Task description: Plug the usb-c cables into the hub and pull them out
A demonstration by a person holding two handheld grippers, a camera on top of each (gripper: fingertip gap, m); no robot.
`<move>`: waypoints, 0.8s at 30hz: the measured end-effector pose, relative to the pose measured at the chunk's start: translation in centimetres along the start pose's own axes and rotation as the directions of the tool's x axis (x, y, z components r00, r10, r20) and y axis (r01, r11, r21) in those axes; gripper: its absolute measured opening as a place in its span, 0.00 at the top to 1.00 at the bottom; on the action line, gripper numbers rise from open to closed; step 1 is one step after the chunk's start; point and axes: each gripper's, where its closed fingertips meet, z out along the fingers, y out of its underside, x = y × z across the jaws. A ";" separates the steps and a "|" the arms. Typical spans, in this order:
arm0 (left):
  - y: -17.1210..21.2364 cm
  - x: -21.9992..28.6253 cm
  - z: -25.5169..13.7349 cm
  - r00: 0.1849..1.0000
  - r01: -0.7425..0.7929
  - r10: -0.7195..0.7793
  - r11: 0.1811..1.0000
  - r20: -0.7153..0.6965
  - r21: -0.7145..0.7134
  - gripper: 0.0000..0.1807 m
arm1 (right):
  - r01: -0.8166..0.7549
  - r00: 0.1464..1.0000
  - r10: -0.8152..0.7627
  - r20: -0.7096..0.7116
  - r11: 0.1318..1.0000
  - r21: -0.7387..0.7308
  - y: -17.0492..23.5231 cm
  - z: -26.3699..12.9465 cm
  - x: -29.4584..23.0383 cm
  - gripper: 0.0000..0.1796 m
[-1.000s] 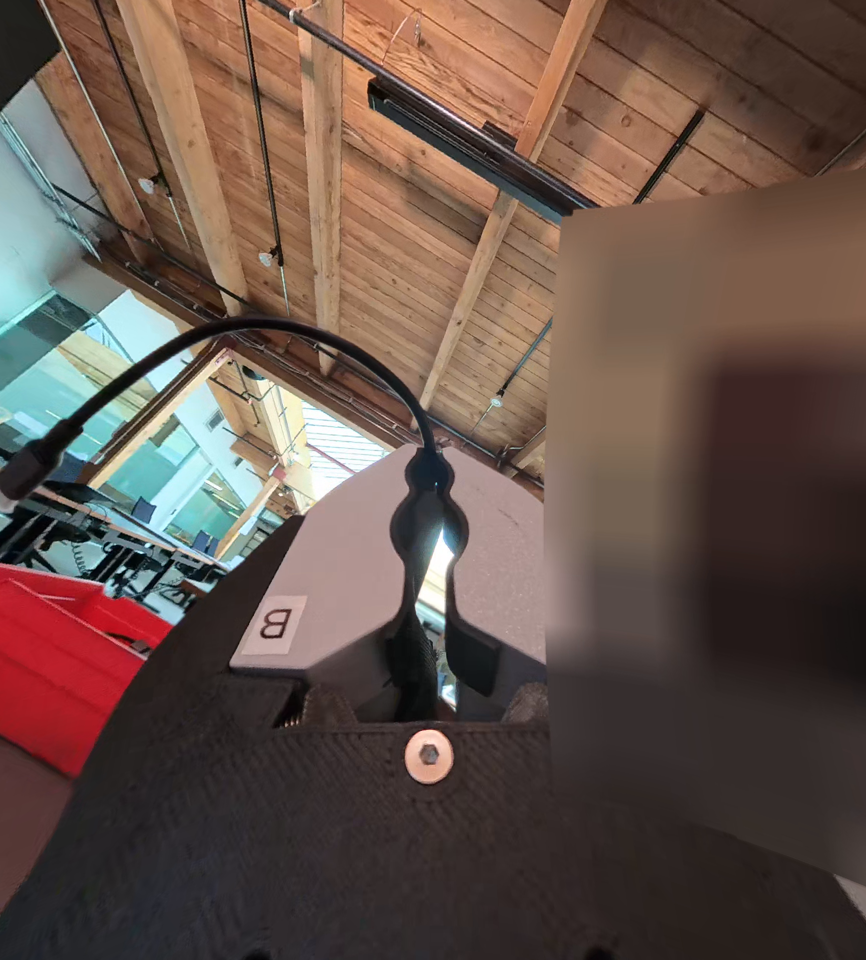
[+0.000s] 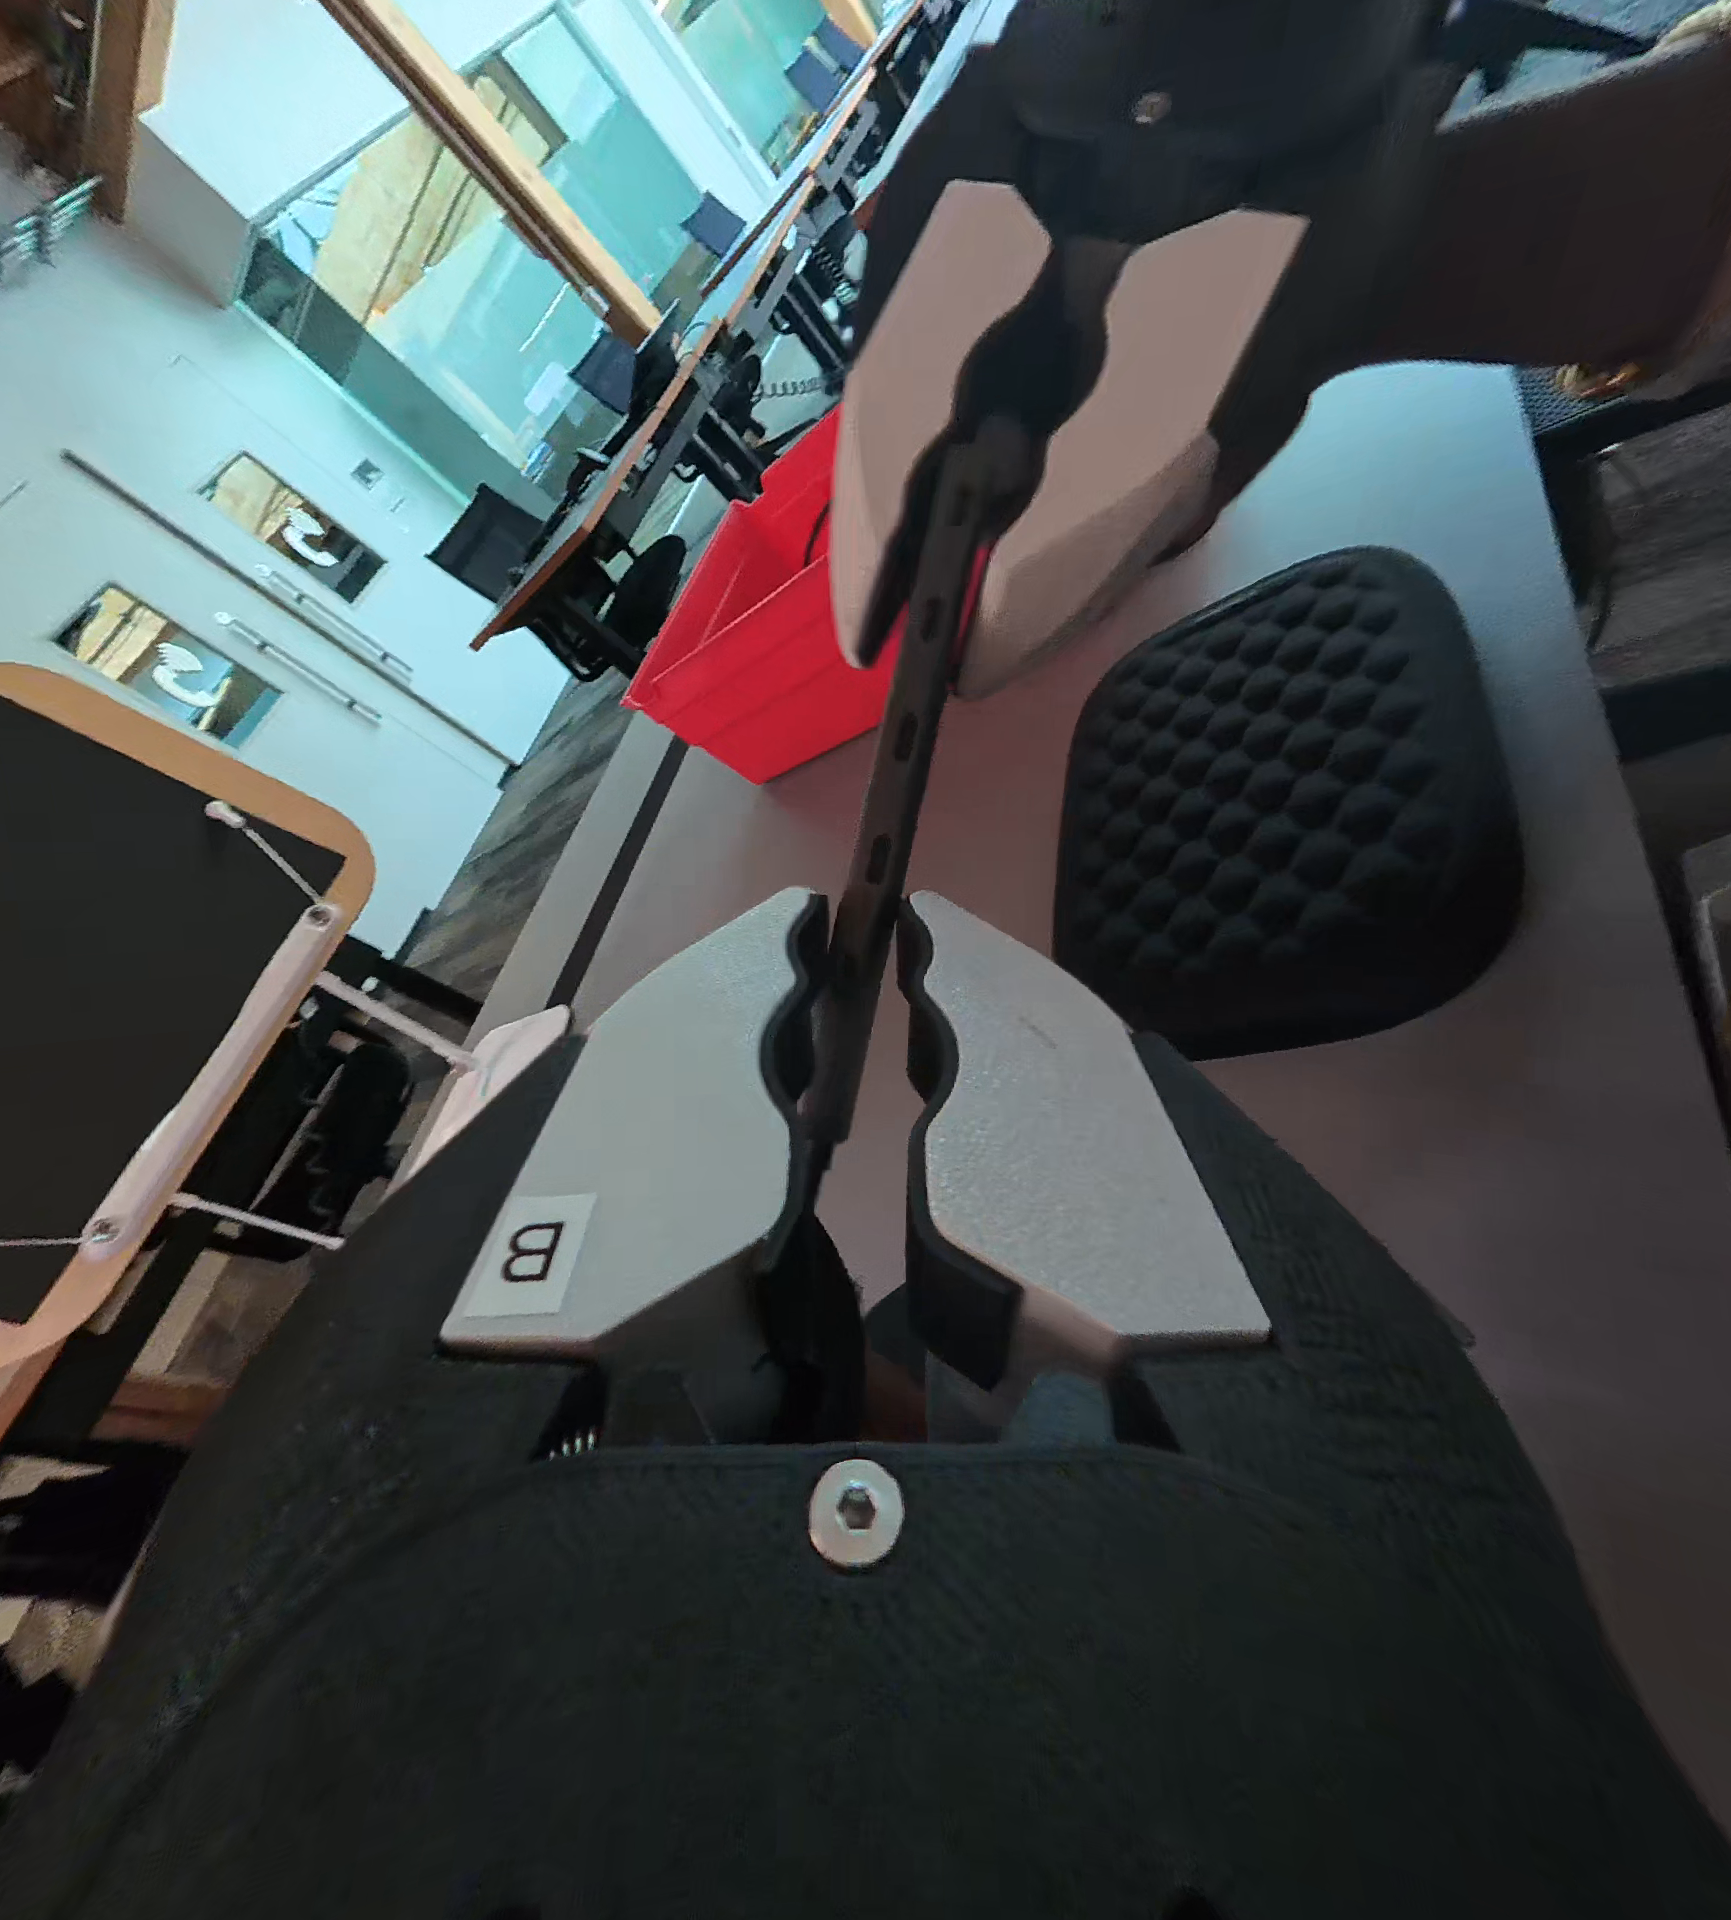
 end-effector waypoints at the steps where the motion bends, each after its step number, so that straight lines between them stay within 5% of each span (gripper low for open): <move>1: -0.1 0.3 0.0 1.000 0.010 -0.010 1.000 -0.020 0.009 0.93 | -0.033 0.999 0.033 0.002 0.999 0.032 -0.3 -0.2 0.1 0.89; 6: 0.8 1.3 0.3 0.996 -0.009 0.006 0.999 -0.086 -0.035 0.94 | -0.023 0.997 0.024 0.075 1.000 -0.007 0.5 -0.3 -0.8 0.91; 11: 1.5 0.1 0.9 0.998 0.058 -0.059 0.997 -0.009 -0.056 0.91 | 0.090 0.995 -0.085 0.060 0.991 -0.102 1.8 -0.4 -1.0 0.95; 17: 1.0 -2.6 -1.3 0.952 0.263 -0.271 0.962 0.146 0.068 0.73 | 0.341 0.936 -0.346 0.060 0.853 -0.394 7.1 -1.5 -1.4 0.95; 24: 1.5 -3.9 -5.8 0.890 0.385 -0.406 0.913 0.207 0.138 0.67 | 0.322 0.946 -0.297 0.128 0.833 -0.449 9.5 -2.5 -3.5 0.94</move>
